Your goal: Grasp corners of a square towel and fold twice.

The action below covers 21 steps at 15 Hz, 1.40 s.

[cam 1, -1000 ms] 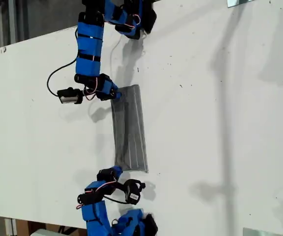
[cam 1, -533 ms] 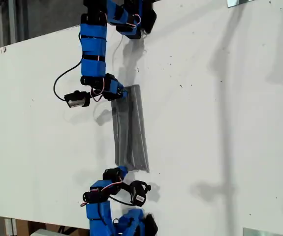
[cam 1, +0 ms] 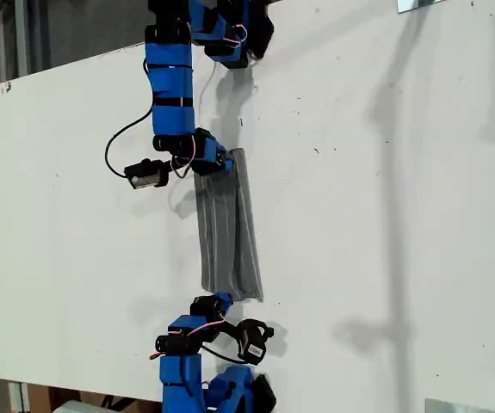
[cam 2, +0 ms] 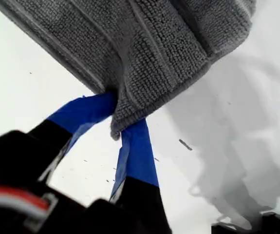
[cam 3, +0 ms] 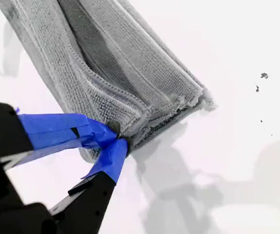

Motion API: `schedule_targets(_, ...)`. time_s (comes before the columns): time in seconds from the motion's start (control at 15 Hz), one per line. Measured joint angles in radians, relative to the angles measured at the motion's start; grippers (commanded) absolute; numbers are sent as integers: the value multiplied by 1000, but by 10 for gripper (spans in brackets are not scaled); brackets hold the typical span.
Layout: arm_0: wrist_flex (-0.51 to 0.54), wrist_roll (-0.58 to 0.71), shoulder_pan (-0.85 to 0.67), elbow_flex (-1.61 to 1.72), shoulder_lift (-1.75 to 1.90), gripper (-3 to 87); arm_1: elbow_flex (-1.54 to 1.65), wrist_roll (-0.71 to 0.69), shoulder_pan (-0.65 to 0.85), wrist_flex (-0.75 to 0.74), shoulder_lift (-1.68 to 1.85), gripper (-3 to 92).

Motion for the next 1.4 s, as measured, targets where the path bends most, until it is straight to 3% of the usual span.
schedule_targets(0.4,94,6,0,-40,46,153,2,0,6,6,18,206)
schedule_targets(0.8,298,6,6,-206,66,153,9,-46,104,43,60,275)
schedule_targets(1.07,222,9,8,-143,69,153,132,-115,219,25,92,323)
schedule_targets(1.4,193,11,15,-123,69,153,331,-126,245,-209,26,312)
